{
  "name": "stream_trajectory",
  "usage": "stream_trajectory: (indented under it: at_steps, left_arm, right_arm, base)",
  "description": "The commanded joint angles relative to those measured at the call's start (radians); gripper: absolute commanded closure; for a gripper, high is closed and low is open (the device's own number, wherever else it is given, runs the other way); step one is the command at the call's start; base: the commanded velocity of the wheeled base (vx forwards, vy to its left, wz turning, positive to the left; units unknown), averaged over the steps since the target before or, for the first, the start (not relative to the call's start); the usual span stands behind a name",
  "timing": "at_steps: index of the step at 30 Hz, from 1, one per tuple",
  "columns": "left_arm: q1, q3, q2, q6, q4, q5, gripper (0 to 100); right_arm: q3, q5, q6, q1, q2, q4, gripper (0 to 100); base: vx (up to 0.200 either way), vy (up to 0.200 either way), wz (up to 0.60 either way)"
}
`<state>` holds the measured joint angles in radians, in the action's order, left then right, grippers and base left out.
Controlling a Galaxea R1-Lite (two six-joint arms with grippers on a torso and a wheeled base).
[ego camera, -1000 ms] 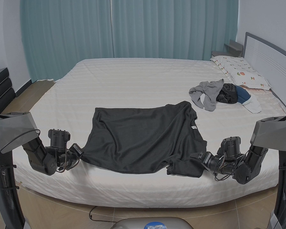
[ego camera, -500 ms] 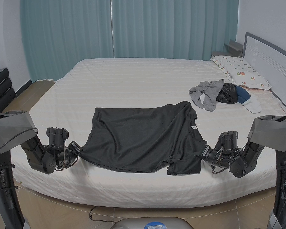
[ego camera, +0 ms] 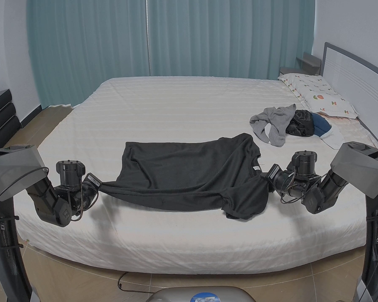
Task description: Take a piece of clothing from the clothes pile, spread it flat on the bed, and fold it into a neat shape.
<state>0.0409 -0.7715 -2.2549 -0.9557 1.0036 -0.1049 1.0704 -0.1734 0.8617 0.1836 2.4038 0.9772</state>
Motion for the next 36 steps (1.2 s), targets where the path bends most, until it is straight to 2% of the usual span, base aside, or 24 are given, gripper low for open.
stream_trajectory:
  at_steps: [1, 7, 8, 11, 14, 20, 23, 28, 36]
  left_arm:
    - [-0.009, -0.002, -0.035, -0.001, 0.046, -0.001, 100]
    - [-0.007, -0.002, -0.058, -0.005, 0.061, -0.001, 100]
    - [-0.006, -0.002, -0.058, -0.005, 0.061, -0.001, 100]
    - [-0.006, -0.002, -0.06, -0.005, 0.061, -0.001, 100]
    - [-0.004, 0.001, -0.063, -0.005, 0.061, 0.001, 100]
    - [-0.004, 0.008, -0.063, -0.005, 0.061, 0.007, 100]
    - [-0.004, 0.012, -0.063, -0.005, 0.061, 0.01, 100]
    - [-0.004, 0.015, -0.063, -0.006, 0.061, 0.01, 100]
    - [-0.006, 0.017, -0.063, -0.005, 0.059, 0.011, 100]
  right_arm:
    - [0.079, 0.011, -0.004, -0.009, 0.043, -0.006, 100]
    - [0.186, 0.011, -0.021, -0.007, 0.149, -0.015, 100]
    - [0.189, 0.012, -0.036, -0.007, 0.158, -0.028, 0]
    - [0.192, 0.011, -0.059, -0.013, 0.173, -0.029, 0]
    - [0.123, 0.012, -0.07, -0.026, 0.136, -0.02, 0]
    - [-0.007, -0.038, -0.07, -0.053, 0.003, -0.017, 0]
    - [-0.112, -0.067, -0.07, -0.019, -0.038, -0.014, 0]
    - [-0.158, -0.075, -0.041, 0.046, -0.006, -0.011, 0]
    - [-0.132, -0.098, 0.013, 0.05, 0.028, -0.018, 0]
  base:
    - [0.0, 0.0, 0.0]
    - [0.0, 0.0, 0.0]
    - [0.0, 0.0, 0.0]
    - [0.0, 0.0, 0.0]
    - [0.0, 0.0, 0.0]
    - [0.0, 0.0, 0.0]
    - [0.0, 0.0, 0.0]
    - [0.0, 0.0, 0.0]
    - [0.0, 0.0, 0.0]
